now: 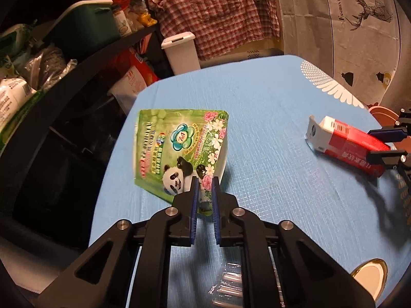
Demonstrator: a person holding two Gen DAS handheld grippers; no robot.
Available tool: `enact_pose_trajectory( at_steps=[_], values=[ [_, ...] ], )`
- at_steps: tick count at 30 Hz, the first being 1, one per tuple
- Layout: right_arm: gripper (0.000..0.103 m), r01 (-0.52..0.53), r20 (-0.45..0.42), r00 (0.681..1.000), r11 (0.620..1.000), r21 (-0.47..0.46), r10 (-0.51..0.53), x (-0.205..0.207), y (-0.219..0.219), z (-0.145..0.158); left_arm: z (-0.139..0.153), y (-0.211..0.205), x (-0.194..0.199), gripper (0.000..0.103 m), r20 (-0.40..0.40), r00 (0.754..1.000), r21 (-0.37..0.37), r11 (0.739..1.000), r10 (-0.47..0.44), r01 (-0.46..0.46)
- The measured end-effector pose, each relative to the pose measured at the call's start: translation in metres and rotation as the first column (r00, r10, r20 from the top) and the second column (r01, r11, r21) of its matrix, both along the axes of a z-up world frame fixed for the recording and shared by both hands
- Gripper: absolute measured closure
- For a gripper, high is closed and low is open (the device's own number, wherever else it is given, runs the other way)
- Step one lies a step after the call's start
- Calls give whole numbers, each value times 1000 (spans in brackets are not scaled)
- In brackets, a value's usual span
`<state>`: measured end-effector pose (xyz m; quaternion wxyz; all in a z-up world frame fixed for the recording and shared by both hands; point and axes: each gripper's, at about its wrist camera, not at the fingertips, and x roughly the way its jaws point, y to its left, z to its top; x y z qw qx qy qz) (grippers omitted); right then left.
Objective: Collect trash
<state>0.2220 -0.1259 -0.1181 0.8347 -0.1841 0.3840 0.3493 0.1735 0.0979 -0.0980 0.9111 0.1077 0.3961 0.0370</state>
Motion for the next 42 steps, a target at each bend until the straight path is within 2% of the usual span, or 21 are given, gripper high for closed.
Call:
enact_pose_trajectory(
  at_steps=[7,17,23,28,35,42],
  values=[
    [77,85,29,996,994,63,-87,5,-12,21,18,4,-6,97,45,999,-34,999,10,-9],
    [77,170,75,981,977,128,-180,-13,-25,55,46,-5,-22,102,106,994,-73,997,-3,10],
    [77,227,88,966,958,173,-244,-30,-35,73,64,-9,-34,102,139,990,-107,994,-10,25],
    [77,259,89,955,941,217,-283,-44,-46,95,80,-8,-46,102,161,987,-165,986,-6,32],
    [77,335,63,930,904,265,-363,-64,-69,123,98,-17,-60,102,198,980,-192,979,-25,64],
    [77,368,98,908,887,280,-408,-79,-90,141,108,-23,-68,102,213,976,-217,972,-40,88]
  ],
)
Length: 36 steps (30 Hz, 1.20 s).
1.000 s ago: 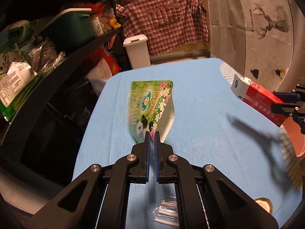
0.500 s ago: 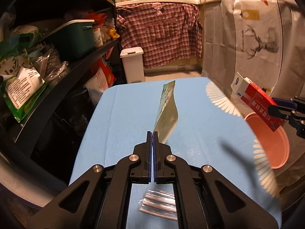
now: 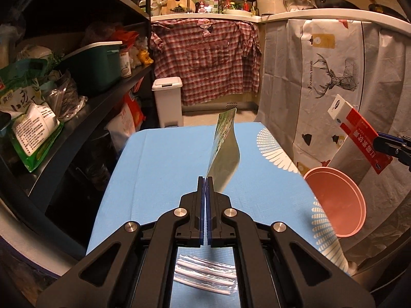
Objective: Collect trash
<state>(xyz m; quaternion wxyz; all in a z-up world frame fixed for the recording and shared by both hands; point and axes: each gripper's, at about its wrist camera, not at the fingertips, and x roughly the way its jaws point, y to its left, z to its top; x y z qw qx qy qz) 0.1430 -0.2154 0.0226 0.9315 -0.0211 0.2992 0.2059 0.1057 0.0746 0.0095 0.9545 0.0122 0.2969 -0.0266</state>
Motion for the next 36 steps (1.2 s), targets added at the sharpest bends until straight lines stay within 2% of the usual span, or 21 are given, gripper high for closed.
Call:
enact_pose_trajectory(
  at_steps=[3,13,36],
  values=[
    [77,41,18,999,999,-23,-41,-4,-11,-3,2,-3,-1,102,-1,1000,-17,1000,-10,10],
    [77,137,-10,991,990,-29,-137,5,-43,-26,2,-28,7,102,-5,999,-33,998,-53,53],
    [77,296,-24,955,955,-4,-296,8,-97,-29,6,-122,26,102,-6,979,-68,977,-205,204]
  ],
)
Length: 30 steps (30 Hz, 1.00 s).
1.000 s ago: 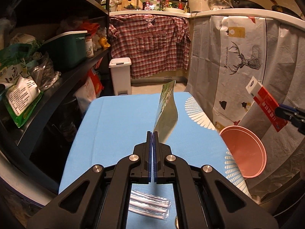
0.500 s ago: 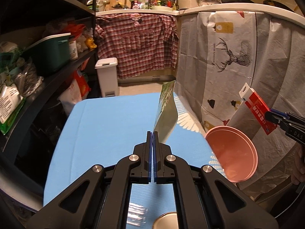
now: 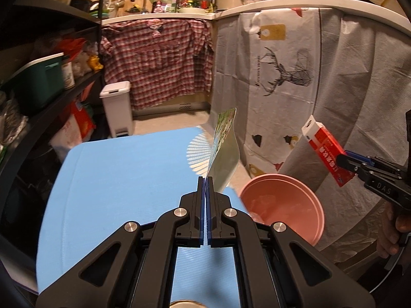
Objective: Collect trash
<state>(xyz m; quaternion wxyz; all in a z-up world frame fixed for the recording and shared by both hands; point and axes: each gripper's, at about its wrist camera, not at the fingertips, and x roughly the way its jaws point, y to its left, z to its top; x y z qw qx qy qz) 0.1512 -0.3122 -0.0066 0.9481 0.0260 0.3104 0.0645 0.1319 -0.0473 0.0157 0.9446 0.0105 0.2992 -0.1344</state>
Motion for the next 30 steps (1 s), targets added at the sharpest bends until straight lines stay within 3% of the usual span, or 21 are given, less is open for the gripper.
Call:
enact_pose_trajectory(
  at_steps=[30],
  values=[
    [76,110,-34,993,994,-6,-110,7,-25,-6,-24,-90,17,102,-49,986,-12,988,-157,156]
  ],
)
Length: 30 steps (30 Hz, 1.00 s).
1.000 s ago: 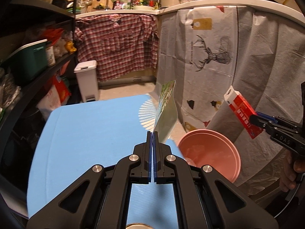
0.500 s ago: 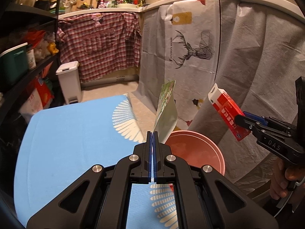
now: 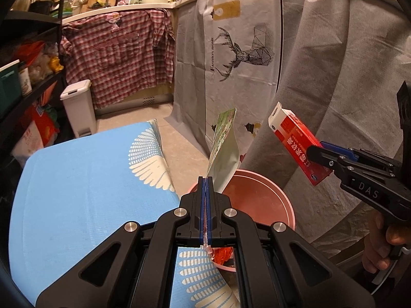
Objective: Collect trash
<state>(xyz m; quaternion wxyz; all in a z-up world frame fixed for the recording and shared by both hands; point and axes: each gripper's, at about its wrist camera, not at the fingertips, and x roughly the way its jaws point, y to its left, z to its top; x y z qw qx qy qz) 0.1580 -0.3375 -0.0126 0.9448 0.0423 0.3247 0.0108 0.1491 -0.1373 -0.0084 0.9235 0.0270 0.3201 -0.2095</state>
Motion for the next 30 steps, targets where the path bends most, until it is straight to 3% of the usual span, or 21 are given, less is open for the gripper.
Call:
enact_pose_trajectory(
  at_steps=[6,7,9,10,20,30],
  values=[
    [74,0,-24,1000,1000,1,0,7,0,-4,-8,-11,6,101,-21,999,18,999,-29,30],
    [64,-1,-35,999,1000,-3,1,9,0,-7,-10,-13,6,97,-22,999,26,999,-38,39],
    [47,14,-37,999,1000,-23,-15,11,1,-9,-12,-14,7,75,-29,999,34,999,-39,40],
    [46,17,-31,999,1000,-22,-18,11,0,-8,-11,-12,7,67,-26,999,31,999,-33,34],
    [46,-1,13,1000,1000,-27,1,1,8,-4,-9,24,1,67,-16,999,22,999,37,-37],
    [51,-122,60,990,992,-33,124,-24,57,5,8,100,-28,67,36,990,25,990,136,-137]
  ],
)
